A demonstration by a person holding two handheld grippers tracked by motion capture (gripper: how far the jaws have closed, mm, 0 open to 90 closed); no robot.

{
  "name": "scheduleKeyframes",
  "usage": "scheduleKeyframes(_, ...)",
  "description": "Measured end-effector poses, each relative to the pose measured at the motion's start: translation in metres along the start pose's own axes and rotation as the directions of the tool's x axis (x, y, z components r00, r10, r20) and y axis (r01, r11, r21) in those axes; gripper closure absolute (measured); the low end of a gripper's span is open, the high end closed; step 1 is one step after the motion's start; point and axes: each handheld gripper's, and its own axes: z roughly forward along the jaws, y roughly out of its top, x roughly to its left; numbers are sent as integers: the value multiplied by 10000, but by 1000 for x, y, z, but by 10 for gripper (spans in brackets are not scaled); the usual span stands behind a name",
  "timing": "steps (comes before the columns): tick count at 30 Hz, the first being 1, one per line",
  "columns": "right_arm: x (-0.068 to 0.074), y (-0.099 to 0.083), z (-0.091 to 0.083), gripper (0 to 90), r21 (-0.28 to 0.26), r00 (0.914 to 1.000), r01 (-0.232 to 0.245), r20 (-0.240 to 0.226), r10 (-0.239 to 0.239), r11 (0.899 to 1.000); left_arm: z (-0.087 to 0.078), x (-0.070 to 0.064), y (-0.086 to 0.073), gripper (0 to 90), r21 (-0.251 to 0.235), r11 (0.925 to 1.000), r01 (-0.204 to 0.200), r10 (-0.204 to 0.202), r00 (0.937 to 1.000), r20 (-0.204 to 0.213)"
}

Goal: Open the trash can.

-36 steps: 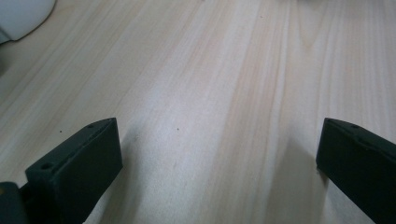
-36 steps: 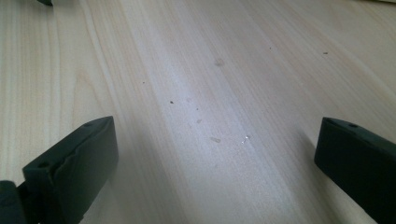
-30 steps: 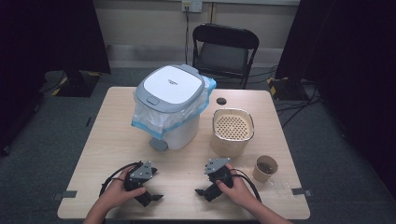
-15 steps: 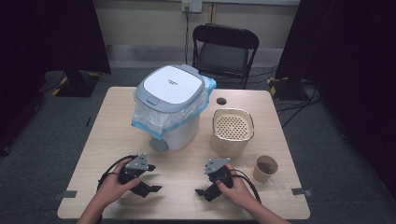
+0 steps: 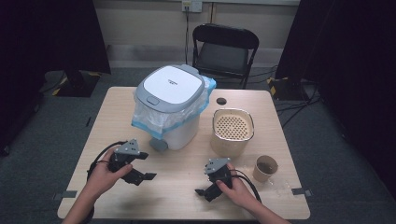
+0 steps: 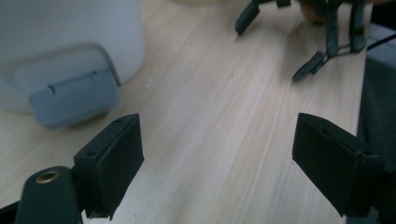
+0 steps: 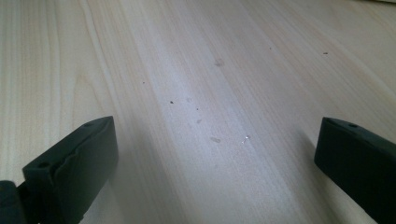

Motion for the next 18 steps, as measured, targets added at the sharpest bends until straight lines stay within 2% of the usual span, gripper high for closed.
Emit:
scheduleKeyframes(13, 0, 0, 0, 0, 8, 10000, -42, 15, 42, 10000, -19, 9, 29, 159, 16, 10000, 27, -27, 9999, -120)
scheduleKeyframes(18, 0, 0, 0, 0, 0, 10000, -33, 19, 33, 10000, -24, 12, 41, 159, -245, 9996, 158, -158, 9999, -1)
